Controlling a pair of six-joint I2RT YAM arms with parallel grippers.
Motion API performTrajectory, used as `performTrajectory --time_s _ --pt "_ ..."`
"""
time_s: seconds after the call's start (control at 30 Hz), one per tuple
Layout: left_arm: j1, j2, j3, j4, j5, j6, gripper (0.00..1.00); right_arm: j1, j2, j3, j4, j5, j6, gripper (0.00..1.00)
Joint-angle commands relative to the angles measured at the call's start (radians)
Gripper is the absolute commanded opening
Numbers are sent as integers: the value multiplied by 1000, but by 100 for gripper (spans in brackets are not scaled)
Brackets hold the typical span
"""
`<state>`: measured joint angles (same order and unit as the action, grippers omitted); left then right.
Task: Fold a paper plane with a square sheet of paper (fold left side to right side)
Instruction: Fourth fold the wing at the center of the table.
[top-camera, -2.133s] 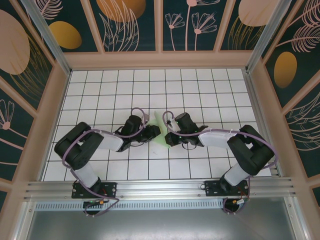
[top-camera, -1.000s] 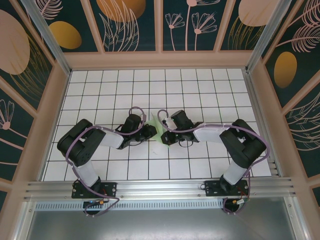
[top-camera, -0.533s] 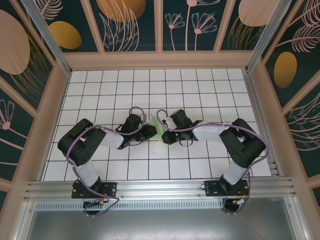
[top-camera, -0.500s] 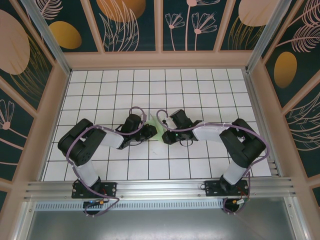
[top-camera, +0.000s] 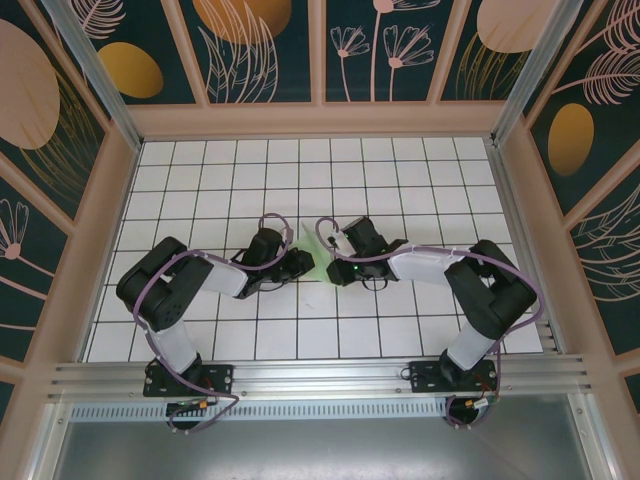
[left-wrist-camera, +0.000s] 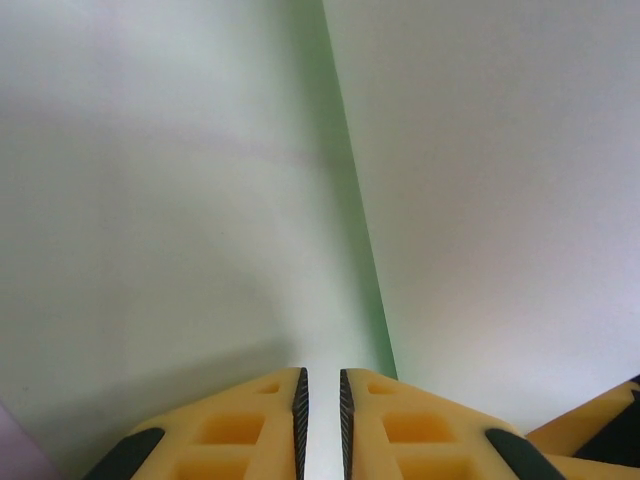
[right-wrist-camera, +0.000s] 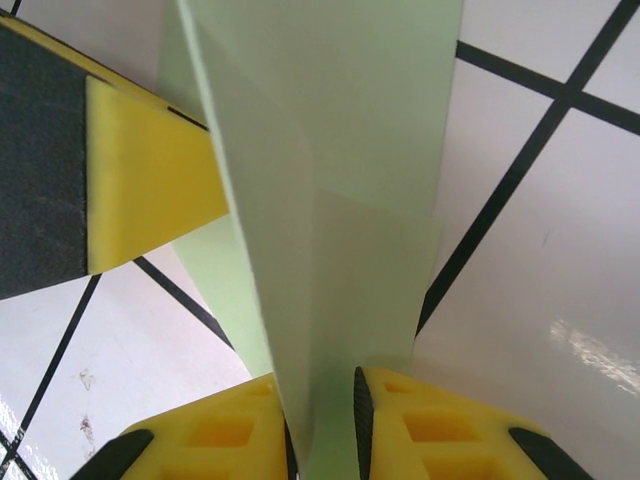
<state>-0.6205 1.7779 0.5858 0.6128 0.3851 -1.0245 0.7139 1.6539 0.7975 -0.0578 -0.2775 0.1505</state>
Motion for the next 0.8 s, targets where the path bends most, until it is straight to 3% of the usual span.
performTrajectory --time_s 0.0,0.2,0.77 --pt "0 43 -6 -55 4 19 20 -7 -30 28 -1 3 -34 30" --pt "0 45 -6 -51 7 20 20 -8 -57 24 8 18 -58 34" --pt "0 46 -12 -44 14 17 20 -8 -16 6 67 -70 -103 27"
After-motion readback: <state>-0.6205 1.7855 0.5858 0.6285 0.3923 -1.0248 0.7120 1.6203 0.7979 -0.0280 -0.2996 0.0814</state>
